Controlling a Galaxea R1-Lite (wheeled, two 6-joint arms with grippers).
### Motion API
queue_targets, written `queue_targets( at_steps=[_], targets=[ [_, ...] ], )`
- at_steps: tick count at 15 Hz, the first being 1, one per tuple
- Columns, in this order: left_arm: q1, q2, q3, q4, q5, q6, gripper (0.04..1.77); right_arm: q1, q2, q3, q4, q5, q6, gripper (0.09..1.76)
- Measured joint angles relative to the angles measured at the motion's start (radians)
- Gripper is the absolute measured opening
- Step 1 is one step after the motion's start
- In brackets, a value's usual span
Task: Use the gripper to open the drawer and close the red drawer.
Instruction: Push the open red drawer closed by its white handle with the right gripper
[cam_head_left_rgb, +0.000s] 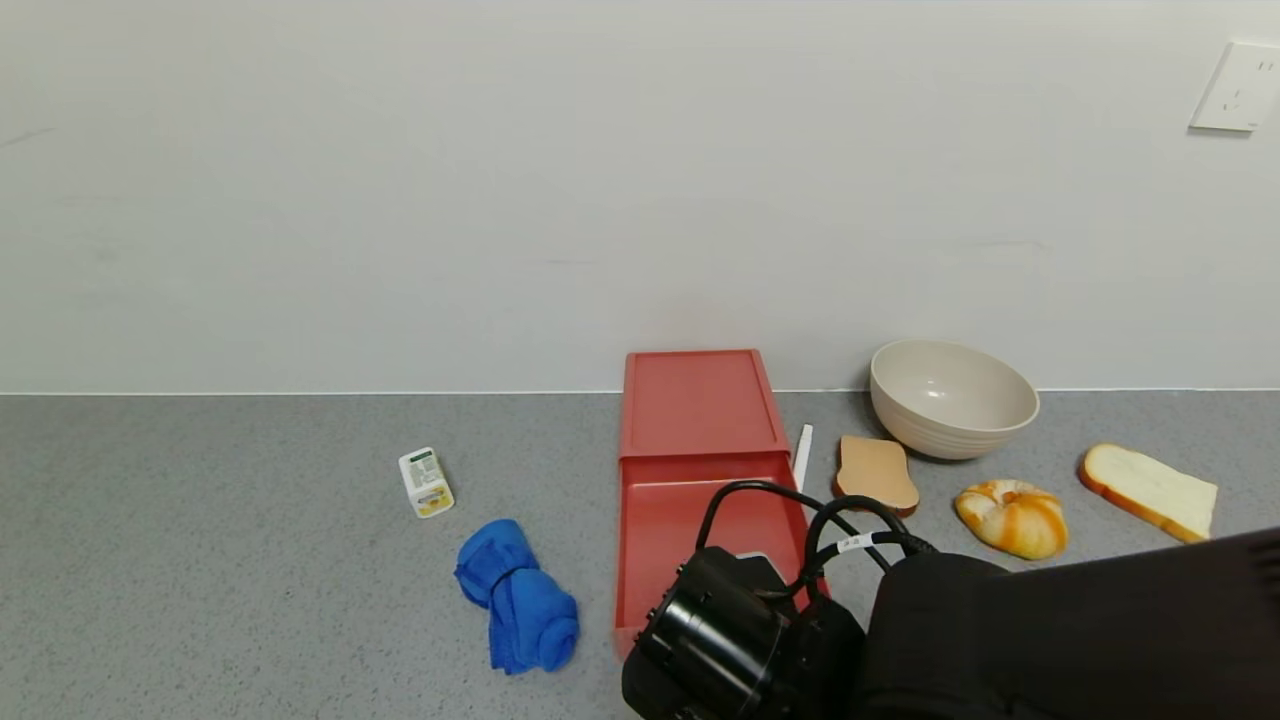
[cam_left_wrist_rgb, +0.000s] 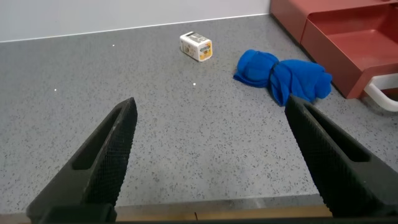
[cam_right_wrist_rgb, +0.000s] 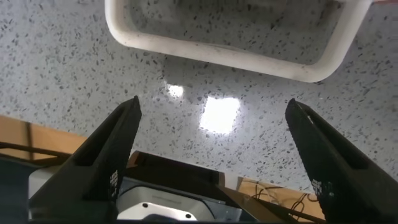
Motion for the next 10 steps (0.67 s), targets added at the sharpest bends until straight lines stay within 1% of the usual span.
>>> queue_targets(
  at_steps=[3,10],
  targets=[
    [0.0,0.0,0.0,0.0,0.0,0.0,1.72,0.015,0.006,0.001,-0.01,-0.056,0.002,1.71],
    [0.0,0.0,0.0,0.0,0.0,-0.001,1.72,0.037,0.031,-0.002,-0.008,-0.044,0.049,1.71]
  ],
)
